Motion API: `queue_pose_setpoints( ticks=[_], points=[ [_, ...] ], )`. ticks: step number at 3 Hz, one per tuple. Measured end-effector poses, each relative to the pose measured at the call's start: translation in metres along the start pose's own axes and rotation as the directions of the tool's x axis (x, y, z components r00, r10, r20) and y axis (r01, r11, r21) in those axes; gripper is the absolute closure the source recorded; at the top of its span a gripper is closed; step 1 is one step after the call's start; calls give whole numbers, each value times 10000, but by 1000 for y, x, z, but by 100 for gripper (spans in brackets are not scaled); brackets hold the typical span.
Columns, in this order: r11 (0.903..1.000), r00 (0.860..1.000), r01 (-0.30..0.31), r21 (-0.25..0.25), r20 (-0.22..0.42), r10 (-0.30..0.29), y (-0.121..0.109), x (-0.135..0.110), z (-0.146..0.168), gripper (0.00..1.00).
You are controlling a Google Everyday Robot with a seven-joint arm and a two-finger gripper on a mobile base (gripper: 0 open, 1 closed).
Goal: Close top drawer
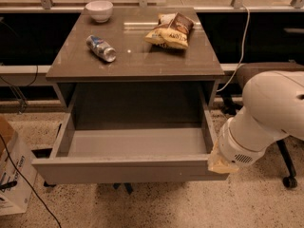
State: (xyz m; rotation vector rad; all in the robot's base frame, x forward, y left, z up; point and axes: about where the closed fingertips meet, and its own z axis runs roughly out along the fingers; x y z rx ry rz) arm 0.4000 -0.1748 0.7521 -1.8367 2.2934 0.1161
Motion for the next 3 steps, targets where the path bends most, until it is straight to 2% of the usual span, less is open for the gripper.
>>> queue_pose_setpoints(
  ticks=[1, 3],
  points=[
    [9999, 10000, -7, -143, 79, 8, 4, 0, 24, 100],
    [9980, 9969, -110, -615, 773, 158, -1, -4, 81, 100]
  ],
)
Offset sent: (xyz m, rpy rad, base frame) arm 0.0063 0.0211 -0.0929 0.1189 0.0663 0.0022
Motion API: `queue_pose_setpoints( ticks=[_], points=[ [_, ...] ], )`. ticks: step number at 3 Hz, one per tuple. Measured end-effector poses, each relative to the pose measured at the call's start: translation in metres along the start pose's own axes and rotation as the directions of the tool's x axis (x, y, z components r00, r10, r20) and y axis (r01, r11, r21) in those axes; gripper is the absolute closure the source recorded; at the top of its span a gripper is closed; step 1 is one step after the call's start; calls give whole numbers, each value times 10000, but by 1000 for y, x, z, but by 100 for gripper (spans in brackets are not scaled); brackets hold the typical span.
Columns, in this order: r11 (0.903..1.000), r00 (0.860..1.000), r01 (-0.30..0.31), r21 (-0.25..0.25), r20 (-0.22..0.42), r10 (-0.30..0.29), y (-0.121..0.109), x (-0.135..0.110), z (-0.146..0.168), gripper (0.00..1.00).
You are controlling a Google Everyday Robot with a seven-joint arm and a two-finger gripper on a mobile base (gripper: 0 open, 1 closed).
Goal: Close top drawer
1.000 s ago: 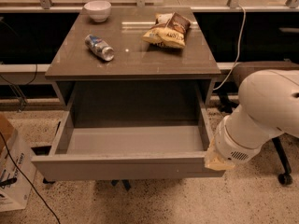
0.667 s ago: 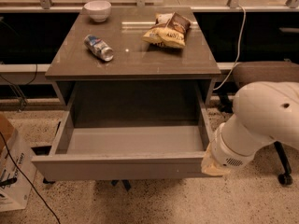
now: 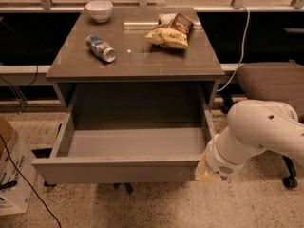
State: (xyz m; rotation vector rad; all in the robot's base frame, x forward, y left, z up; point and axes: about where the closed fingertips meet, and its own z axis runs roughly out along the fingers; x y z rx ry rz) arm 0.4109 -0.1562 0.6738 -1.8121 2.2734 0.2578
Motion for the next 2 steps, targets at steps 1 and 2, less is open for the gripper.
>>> queue_pose_setpoints(
  ticks=[1, 2],
  points=[
    [9999, 9994, 110, 118, 325, -114, -24, -5, 22, 100],
    [9998, 9994, 117, 128, 336, -121, -25, -5, 22, 100]
  ],
)
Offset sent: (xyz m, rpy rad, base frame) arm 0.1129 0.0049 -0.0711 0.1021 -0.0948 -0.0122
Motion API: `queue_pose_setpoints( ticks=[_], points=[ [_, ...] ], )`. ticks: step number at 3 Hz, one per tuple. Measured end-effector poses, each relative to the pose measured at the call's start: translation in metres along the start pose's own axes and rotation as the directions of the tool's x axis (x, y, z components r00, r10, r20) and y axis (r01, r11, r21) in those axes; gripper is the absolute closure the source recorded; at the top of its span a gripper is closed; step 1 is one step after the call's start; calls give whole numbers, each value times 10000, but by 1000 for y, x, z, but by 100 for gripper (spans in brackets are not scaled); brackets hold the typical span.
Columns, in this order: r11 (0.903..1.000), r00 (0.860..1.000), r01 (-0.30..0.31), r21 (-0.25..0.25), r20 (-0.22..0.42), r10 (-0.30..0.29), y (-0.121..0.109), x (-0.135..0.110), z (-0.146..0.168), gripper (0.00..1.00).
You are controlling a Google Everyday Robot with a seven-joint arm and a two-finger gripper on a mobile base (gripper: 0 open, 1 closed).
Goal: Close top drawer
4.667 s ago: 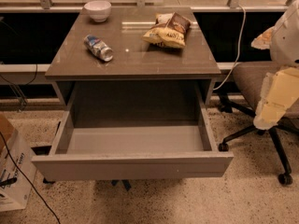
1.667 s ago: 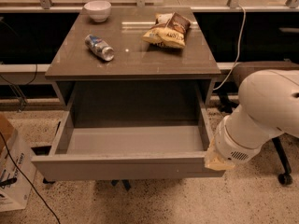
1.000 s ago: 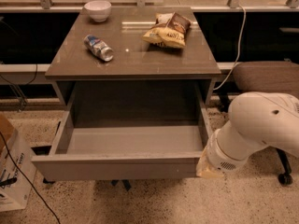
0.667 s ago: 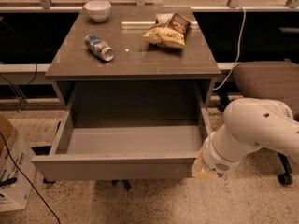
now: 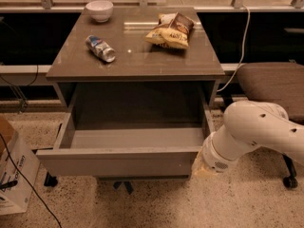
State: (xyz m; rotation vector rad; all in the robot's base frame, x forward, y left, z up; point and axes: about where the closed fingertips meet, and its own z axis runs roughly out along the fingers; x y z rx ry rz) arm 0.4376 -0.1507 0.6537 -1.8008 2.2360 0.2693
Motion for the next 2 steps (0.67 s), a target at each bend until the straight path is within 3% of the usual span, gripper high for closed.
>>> queue_pose_setpoints(
  ticks=[1, 2],
  points=[
    [9996, 9994, 73, 260, 344, -82, -31, -4, 14, 100],
    [9996, 9994, 73, 260, 344, -82, -31, -4, 14, 100]
  ],
)
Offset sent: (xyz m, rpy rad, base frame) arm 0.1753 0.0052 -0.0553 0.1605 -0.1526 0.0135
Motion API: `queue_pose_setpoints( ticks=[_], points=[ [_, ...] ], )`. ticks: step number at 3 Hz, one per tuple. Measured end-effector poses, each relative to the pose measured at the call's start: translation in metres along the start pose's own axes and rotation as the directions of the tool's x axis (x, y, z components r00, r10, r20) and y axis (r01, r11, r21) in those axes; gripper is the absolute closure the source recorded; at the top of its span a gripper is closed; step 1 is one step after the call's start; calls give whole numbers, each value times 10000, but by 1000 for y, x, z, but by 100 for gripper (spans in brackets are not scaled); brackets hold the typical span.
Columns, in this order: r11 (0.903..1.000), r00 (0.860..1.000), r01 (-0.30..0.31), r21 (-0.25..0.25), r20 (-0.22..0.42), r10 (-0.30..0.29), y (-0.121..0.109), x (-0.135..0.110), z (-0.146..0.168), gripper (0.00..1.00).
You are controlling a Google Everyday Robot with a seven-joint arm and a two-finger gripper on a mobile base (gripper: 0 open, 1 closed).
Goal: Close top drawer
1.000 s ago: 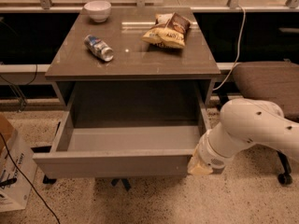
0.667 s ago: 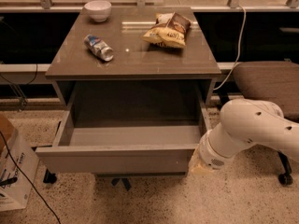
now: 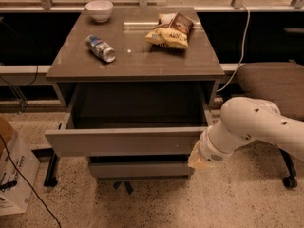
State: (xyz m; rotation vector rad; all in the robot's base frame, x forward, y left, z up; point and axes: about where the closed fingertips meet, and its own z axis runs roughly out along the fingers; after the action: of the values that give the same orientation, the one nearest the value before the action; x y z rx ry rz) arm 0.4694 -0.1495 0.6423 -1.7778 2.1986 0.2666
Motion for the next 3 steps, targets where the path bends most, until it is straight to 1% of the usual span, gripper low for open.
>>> queue_pose_setpoints(
  ticks=[1, 2, 3],
  points=[
    [9972, 9998, 2, 745, 219, -19, -22, -4, -1, 100],
    [9782, 9956, 195, 2070, 859, -380, -86, -8, -1, 100],
    [9781, 9956, 195, 2071, 860, -380, -86, -9, -1, 100]
  ],
)
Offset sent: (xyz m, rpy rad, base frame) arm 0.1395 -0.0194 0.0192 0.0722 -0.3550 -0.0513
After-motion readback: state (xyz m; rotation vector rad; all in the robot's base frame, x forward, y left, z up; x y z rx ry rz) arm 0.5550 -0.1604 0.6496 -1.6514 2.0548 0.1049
